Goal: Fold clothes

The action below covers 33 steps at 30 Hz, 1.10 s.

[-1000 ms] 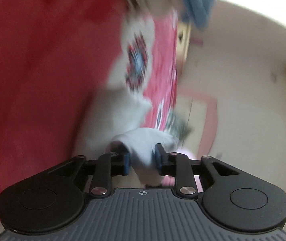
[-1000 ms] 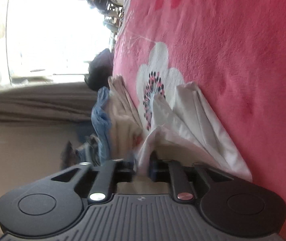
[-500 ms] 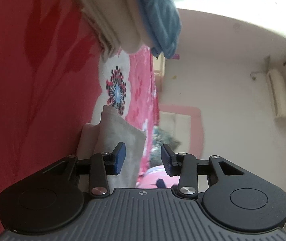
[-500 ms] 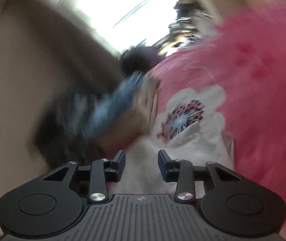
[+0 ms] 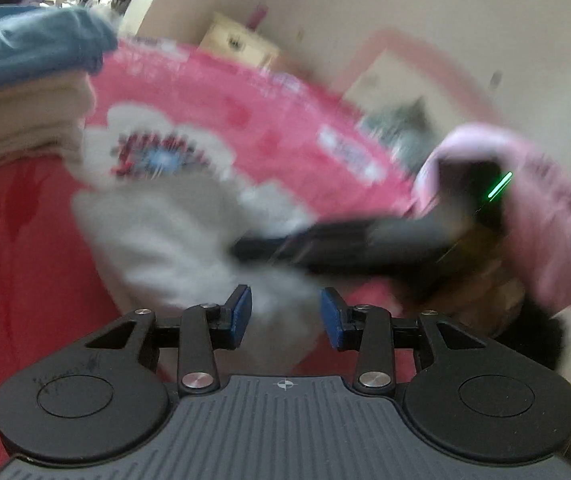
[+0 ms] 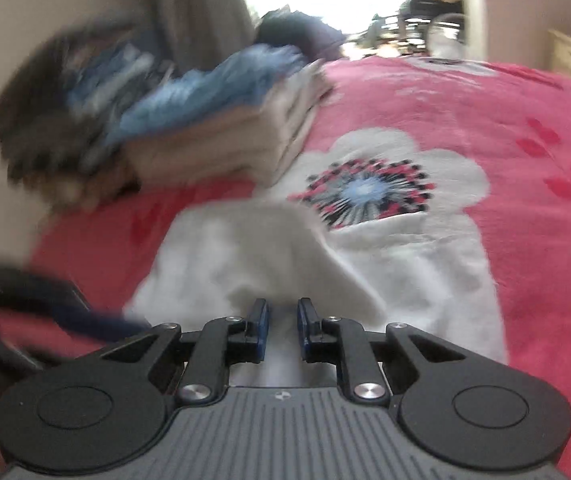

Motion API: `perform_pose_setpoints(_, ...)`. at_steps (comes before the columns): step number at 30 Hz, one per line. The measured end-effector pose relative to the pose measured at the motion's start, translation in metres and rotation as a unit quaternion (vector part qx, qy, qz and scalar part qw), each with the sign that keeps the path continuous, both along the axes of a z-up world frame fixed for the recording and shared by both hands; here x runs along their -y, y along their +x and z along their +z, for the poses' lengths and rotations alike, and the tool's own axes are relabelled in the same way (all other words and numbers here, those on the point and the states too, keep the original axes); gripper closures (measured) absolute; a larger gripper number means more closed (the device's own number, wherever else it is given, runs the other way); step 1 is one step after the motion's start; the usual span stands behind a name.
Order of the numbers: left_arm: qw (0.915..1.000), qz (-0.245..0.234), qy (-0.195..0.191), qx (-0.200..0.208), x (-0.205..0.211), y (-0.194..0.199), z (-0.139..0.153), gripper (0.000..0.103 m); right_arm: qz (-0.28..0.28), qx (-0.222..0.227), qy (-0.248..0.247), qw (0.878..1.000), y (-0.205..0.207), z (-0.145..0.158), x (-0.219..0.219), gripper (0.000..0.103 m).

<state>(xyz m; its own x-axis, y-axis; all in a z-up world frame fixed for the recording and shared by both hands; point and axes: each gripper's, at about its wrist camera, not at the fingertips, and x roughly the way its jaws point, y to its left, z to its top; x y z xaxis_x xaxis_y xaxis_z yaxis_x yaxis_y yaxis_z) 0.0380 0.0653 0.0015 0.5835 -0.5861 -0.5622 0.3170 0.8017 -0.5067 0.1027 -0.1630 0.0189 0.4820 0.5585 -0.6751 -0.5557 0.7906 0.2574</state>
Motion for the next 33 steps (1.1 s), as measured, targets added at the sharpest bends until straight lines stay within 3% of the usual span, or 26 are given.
perform_pose_setpoints(1,1.0000,0.001,0.006,-0.006,0.001,0.001,-0.005,0.066,-0.022,-0.002,0.015,1.000,0.003,0.003,0.010,0.084)
perform_pose_setpoints(2,0.9999,0.002,0.008,-0.009,0.000,0.000,-0.008,0.066,-0.043,-0.004,0.029,0.999,0.007,0.006,0.019,0.072)
perform_pose_setpoints(3,0.9999,0.003,0.008,-0.010,-0.001,-0.002,-0.011,0.066,-0.065,-0.006,0.044,0.997,0.010,0.009,0.029,0.048)
perform_pose_setpoints(5,0.9999,0.006,0.012,-0.010,-0.002,-0.004,-0.010,0.066,-0.099,-0.015,0.061,0.993,0.021,0.011,0.045,0.033)
perform_pose_setpoints(8,0.9995,0.008,0.029,-0.005,-0.002,-0.008,-0.006,0.066,-0.103,-0.061,0.067,0.991,0.044,-0.004,0.052,0.033)
perform_pose_setpoints(10,0.9989,0.009,0.047,0.001,0.000,-0.013,-0.002,0.067,-0.093,-0.100,0.079,0.988,0.060,-0.017,0.050,0.047)
perform_pose_setpoints(12,0.9978,0.008,0.066,0.005,0.003,-0.015,-0.002,0.067,-0.079,-0.121,0.099,0.984,0.070,-0.024,0.048,0.100)
perform_pose_setpoints(17,0.9903,0.006,0.138,0.012,0.015,-0.021,-0.006,0.066,-0.046,-0.050,0.171,0.983,0.061,-0.011,0.036,0.101)
perform_pose_setpoints(19,0.9892,0.005,0.146,0.016,0.016,-0.022,-0.007,0.066,-0.065,-0.058,0.169,0.982,0.069,-0.025,0.034,0.101)
perform_pose_setpoints(22,0.9900,0.009,0.140,0.014,0.015,-0.020,-0.008,0.066,-0.110,-0.084,0.127,0.982,0.081,-0.059,0.038,0.100)
perform_pose_setpoints(25,0.9913,0.011,0.131,0.007,0.011,-0.018,-0.009,0.065,-0.154,-0.112,0.166,0.968,0.083,-0.073,0.054,0.100)
perform_pose_setpoints(28,0.9921,0.010,0.125,0.005,0.008,-0.018,-0.009,0.065,-0.195,-0.082,0.171,0.962,0.074,-0.057,0.069,0.084)
perform_pose_setpoints(33,0.9938,0.015,0.110,0.013,-0.005,-0.022,0.009,0.066,-0.165,0.007,0.146,0.975,0.046,-0.002,0.081,0.083)
